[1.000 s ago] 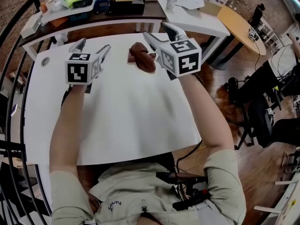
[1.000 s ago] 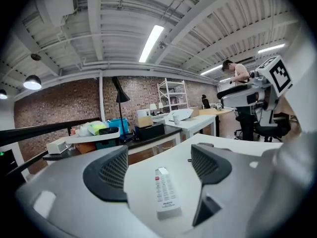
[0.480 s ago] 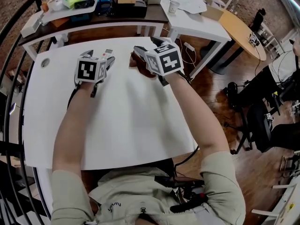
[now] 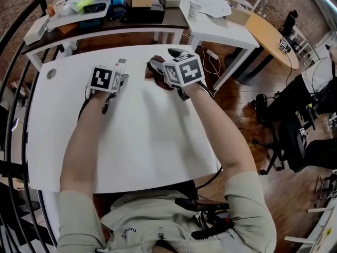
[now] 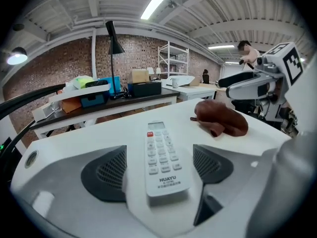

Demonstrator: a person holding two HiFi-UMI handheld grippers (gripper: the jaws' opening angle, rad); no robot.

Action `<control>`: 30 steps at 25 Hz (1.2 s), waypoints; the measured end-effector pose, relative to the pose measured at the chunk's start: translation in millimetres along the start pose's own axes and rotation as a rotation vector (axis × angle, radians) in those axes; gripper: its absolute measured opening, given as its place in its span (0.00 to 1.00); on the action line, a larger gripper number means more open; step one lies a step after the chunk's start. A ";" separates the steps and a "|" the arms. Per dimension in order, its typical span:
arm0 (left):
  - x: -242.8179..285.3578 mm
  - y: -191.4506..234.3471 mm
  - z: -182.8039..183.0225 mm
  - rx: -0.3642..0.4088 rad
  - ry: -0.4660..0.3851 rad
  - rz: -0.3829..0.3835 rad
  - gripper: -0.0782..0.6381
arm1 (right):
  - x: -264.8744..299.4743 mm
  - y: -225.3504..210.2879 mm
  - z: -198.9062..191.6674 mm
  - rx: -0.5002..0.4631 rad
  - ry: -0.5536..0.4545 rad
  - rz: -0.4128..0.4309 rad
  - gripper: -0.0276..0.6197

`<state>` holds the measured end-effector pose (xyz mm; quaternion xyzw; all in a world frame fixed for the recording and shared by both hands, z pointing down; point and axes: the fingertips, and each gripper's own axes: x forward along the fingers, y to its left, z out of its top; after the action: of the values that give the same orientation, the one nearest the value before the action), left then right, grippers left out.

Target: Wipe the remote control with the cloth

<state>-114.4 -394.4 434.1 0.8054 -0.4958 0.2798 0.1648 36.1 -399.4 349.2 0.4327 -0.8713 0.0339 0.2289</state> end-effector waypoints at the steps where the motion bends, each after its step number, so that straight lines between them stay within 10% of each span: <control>1: 2.3 -0.6 -3.2 0.001 0.016 -0.001 0.68 | -0.7 0.1 -0.7 0.001 -0.001 0.005 0.53; 17: 13.4 3.7 -6.0 -0.078 0.115 -0.027 0.71 | 4.7 9.2 -38.5 -0.001 0.114 0.061 0.54; 30: 10.5 -9.6 1.2 -0.012 0.074 -0.017 0.46 | 20.9 13.9 -77.5 -0.026 0.250 0.037 0.55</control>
<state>-101.9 -398.2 439.7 0.7978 -0.4842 0.3050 0.1900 43.1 -386.2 429.3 0.4062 -0.8442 0.0805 0.3405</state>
